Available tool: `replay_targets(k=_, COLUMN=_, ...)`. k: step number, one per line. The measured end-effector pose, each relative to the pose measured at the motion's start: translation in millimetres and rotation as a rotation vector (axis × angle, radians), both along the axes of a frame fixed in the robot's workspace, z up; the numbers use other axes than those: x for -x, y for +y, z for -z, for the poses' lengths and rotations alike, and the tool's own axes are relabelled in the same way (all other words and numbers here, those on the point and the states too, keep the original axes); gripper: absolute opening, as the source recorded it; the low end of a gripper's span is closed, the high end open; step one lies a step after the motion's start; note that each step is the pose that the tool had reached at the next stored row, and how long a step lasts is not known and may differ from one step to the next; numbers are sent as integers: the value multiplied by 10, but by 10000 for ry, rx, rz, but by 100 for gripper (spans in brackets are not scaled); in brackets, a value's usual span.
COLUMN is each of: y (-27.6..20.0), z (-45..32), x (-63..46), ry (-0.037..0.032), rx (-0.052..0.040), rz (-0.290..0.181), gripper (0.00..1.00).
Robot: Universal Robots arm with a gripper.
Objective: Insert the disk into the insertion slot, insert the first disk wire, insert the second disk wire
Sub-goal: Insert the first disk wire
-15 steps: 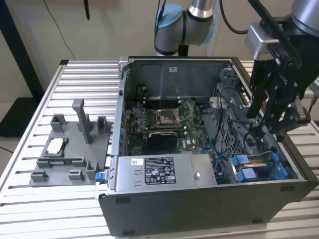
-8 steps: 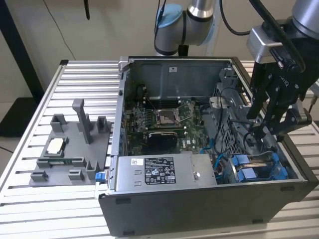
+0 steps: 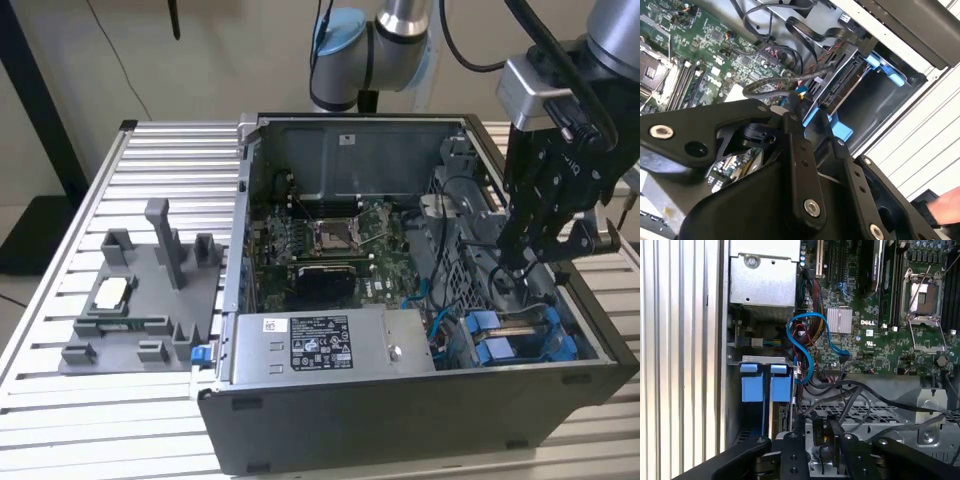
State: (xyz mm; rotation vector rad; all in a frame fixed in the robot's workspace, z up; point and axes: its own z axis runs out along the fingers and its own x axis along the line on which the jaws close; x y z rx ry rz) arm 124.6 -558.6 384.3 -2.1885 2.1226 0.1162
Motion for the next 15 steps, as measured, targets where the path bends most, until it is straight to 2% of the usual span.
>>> replay_targets(k=2, y=1, z=1, x=0, ry=0, rx=-46, rz=-1, gripper=29)
replay_targets(k=4, y=1, z=1, x=0, ry=0, rx=-52, rz=-1, gripper=29)
replay_targets(k=5, y=1, z=0, x=0, ry=0, rx=-52, rz=-1, gripper=22)
replay_targets(k=9, y=0, z=2, x=-1, ry=0, rx=-50, rz=-1, gripper=20)
replay_targets(k=15, y=-1, z=13, x=-10, ry=0, rx=17, rz=-2, gripper=19)
